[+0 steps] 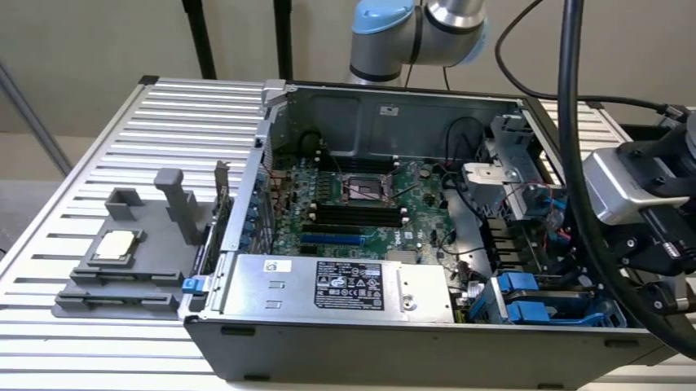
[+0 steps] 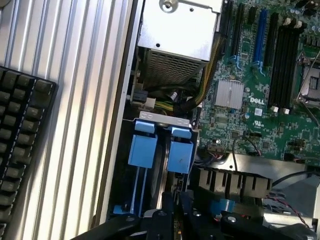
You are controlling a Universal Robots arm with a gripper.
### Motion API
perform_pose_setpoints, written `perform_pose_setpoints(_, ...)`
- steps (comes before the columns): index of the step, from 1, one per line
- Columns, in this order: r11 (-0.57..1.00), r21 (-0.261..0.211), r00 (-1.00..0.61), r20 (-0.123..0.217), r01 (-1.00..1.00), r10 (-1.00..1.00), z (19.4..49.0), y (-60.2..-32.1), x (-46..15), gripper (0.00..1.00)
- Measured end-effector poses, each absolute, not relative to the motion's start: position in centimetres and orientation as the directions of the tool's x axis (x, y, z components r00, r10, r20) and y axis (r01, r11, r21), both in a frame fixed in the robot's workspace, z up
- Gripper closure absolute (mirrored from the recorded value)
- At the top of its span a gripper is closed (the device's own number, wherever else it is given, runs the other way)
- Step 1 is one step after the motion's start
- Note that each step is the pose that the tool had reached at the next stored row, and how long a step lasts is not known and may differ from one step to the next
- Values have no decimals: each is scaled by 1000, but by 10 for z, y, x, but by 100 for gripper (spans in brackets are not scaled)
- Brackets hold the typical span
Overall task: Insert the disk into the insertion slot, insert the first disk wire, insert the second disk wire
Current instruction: 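Insert the first disk wire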
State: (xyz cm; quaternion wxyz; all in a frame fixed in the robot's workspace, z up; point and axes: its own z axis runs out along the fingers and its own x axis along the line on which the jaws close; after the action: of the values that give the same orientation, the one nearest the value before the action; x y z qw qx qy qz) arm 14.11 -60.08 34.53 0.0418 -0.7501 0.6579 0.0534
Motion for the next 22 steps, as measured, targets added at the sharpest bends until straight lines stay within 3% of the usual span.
perform_pose_setpoints(22, -57, 10, 56, -103, -998, -993, 340, -592, 148, 83)
